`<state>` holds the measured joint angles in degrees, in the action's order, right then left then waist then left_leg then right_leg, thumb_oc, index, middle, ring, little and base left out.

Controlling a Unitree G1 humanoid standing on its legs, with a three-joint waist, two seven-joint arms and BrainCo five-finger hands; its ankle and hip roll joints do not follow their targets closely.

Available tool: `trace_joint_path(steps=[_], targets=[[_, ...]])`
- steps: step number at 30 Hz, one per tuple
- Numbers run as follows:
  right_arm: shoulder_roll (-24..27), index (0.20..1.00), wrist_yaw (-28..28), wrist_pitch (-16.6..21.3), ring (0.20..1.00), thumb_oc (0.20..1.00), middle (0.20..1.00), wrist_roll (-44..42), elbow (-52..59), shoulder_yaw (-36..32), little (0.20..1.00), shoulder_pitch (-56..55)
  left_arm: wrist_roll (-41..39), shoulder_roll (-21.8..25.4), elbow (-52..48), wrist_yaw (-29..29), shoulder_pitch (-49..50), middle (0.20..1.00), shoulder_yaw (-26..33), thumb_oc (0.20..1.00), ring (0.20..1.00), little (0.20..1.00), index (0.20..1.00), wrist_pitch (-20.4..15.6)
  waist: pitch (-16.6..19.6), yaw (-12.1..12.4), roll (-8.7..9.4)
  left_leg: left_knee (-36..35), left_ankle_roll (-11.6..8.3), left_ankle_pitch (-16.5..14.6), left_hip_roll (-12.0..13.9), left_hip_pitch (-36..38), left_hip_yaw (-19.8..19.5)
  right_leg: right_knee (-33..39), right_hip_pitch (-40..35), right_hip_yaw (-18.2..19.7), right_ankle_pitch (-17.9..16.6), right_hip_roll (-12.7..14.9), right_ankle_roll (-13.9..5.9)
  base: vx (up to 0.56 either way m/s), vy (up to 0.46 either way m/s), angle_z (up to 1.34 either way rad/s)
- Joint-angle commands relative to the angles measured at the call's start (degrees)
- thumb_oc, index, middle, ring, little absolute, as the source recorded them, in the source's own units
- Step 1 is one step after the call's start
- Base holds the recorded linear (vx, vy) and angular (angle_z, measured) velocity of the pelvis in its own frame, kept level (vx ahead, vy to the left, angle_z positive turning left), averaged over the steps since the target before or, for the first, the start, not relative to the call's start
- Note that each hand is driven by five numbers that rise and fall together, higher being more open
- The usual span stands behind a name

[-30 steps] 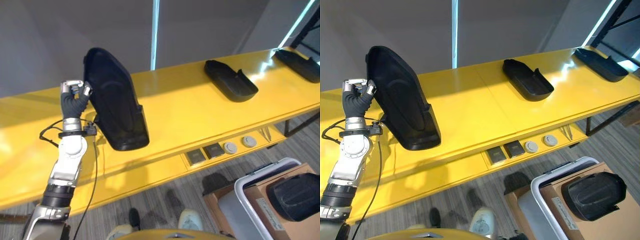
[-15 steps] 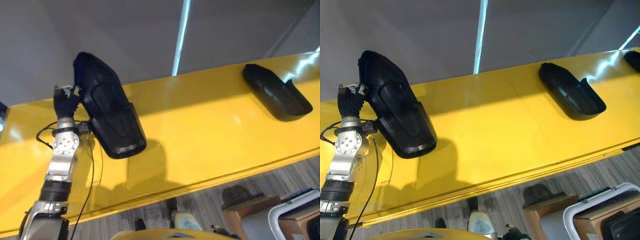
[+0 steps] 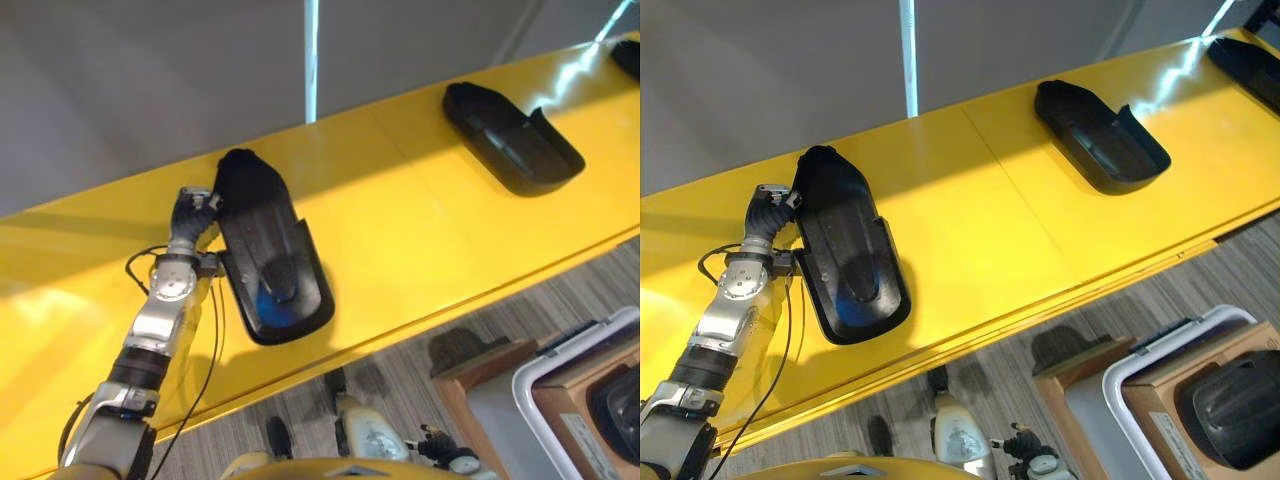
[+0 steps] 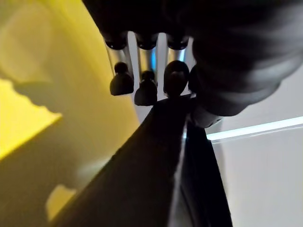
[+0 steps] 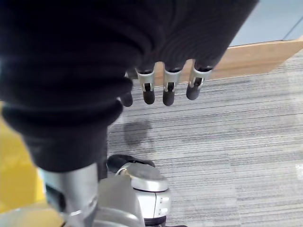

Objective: Move parts from the plastic box to the shelf.

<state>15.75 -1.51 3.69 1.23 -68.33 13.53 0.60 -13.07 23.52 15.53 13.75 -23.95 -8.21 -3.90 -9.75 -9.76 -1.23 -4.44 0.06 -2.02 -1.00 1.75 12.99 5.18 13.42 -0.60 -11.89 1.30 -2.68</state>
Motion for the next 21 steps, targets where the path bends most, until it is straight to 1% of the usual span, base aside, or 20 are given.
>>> trace_joint_path(steps=[1, 2, 3, 9, 13, 14, 15, 18, 19, 20, 21], targets=[[-1.12, 1.000, 0.65, 0.24, 1.000, 1.000, 1.000, -2.47, -0.97, 2.73, 1.000, 0.46, 2.90, 2.26, 2.29, 2.89, -7.33, 0.200, 1.29, 0.200, 0.200, 0.200, 0.200, -2.07, -0.18, -0.52, 0.25, -0.56, -3.68, 0.84, 5.79, -3.30, -3.96, -0.18, -6.36, -0.01, 9.47, 1.77, -3.92, -0.07, -0.024, -0.11], [-0.89, 1.000, 0.27, 0.24, 1.000, 1.000, 1.000, -2.72, -0.96, 2.91, 1.000, 0.92, 3.38, 1.84, 3.70, 4.11, -9.50, 0.200, 0.76, 0.200, 0.200, 0.200, 0.200, -1.87, -0.87, -0.71, 0.27, -0.56, -3.68, 1.19, 5.75, -4.38, -3.99, -0.18, -5.23, 0.11, 9.17, 1.71, -3.91, -0.04, -0.016, -0.09], [-0.89, 1.000, 0.27, 0.24, 1.000, 1.000, 1.000, -2.73, -0.97, 2.87, 1.000, 0.96, 3.38, 1.83, 3.78, 4.14, -9.61, 0.200, 0.73, 0.200, 0.200, 0.200, 0.200, -1.90, -0.85, -0.70, 0.25, -0.56, -3.68, 1.21, 5.75, -4.46, -4.00, -0.18, -5.15, 0.10, 9.15, 1.71, -3.91, -0.09, -0.034, -0.07], [-0.61, 1.000, -1.21, 0.53, 1.000, 1.000, 1.000, -5.36, -0.65, 3.27, 1.000, 3.52, 0.88, 0.35, 8.70, 8.10, -16.53, 0.200, -1.65, 0.200, 0.200, 0.200, 0.200, -2.62, -3.07, -1.31, 0.48, -0.56, -3.68, 2.70, 5.84, -8.90, -3.73, -0.18, -0.76, 0.70, 7.84, 1.32, -3.95, -0.06, -0.033, -0.04], [-0.71, 1.000, -1.47, 0.60, 1.000, 1.000, 1.000, -5.75, -0.81, 3.60, 1.000, 3.65, 0.15, 0.09, 9.34, 8.44, -17.17, 0.200, -2.29, 0.200, 0.200, 0.200, 0.200, -2.82, -3.51, -1.36, 0.44, -0.56, -3.77, 2.91, 5.96, -9.41, -3.20, -0.18, -0.06, 0.89, 7.69, 1.12, -3.93, -0.01, -0.023, -0.06], [-0.68, 1.000, -1.45, 0.58, 1.000, 1.000, 1.000, -5.78, -0.82, 3.63, 1.000, 3.64, -0.14, -0.03, 9.41, 8.06, -17.12, 0.382, -2.67, 0.382, 0.382, 0.382, 0.382, -2.86, -3.61, -1.42, 0.46, -0.56, -3.75, 2.92, 6.02, -9.39, -3.08, -0.18, -0.02, 0.87, 7.74, 1.04, -3.90, 0.00, -0.021, -0.11], [-0.61, 1.000, -1.46, 0.58, 1.000, 1.000, 1.000, -5.83, -0.91, 3.62, 1.000, 3.60, -0.50, -0.08, 9.39, 7.70, -16.92, 1.000, -2.91, 1.000, 1.000, 1.000, 1.000, -2.90, -3.62, -1.42, 0.45, -0.56, -3.76, 2.89, 6.11, -9.30, -2.97, -0.18, -0.03, 0.91, 7.76, 1.05, -3.91, 0.01, -0.020, -0.08], [-0.40, 1.000, -1.24, 0.46, 1.000, 1.000, 1.000, -5.84, -1.08, 3.33, 1.000, 3.31, -0.75, -0.01, 10.01, 5.80, -16.62, 1.000, -3.83, 1.000, 1.000, 1.000, 1.000, -2.03, -3.52, -1.46, 0.11, -0.56, -3.83, 2.80, 6.19, -8.72, -2.79, -0.18, -0.56, 0.96, 8.03, 1.01, -3.77, 0.01, -0.004, -0.02], [-0.24, 1.000, -1.00, 0.23, 1.000, 1.000, 1.000, -5.78, -1.18, 2.99, 1.000, 3.27, -0.08, 0.55, 10.11, 4.41, -16.58, 1.000, -4.19, 1.000, 1.000, 1.000, 1.000, -1.08, -3.34, -1.41, -0.15, -0.56, -3.86, 2.77, 6.28, -8.36, -2.86, -0.18, -0.92, 0.83, 8.21, 1.04, -3.67, 0.00, 0.000, 0.00], [-0.24, 1.000, -1.00, 0.22, 1.000, 1.000, 1.000, -5.77, -1.18, 2.98, 1.000, 3.27, -0.08, 0.55, 10.10, 4.40, -16.59, 1.000, -4.18, 1.000, 1.000, 1.000, 1.000, -1.07, -3.38, -1.42, -0.15, -0.56, -3.86, 2.77, 6.28, -8.33, -2.88, -0.18, -0.96, 0.82, 8.22, 1.04, -3.67, 0.03, -0.019, 0.05], [-0.29, 1.000, -0.77, 0.06, 1.000, 1.000, 1.000, -5.75, -1.40, 2.59, 1.000, 3.19, 0.88, 1.48, 9.33, 2.77, -16.01, 1.000, -4.44, 1.000, 1.000, 1.000, 1.000, -0.27, -3.07, -1.25, -0.52, -0.56, -3.90, 2.66, 6.26, -7.73, -2.99, -0.18, -1.62, 0.66, 8.49, 1.01, -3.52, 0.03, -0.014, 0.06]])
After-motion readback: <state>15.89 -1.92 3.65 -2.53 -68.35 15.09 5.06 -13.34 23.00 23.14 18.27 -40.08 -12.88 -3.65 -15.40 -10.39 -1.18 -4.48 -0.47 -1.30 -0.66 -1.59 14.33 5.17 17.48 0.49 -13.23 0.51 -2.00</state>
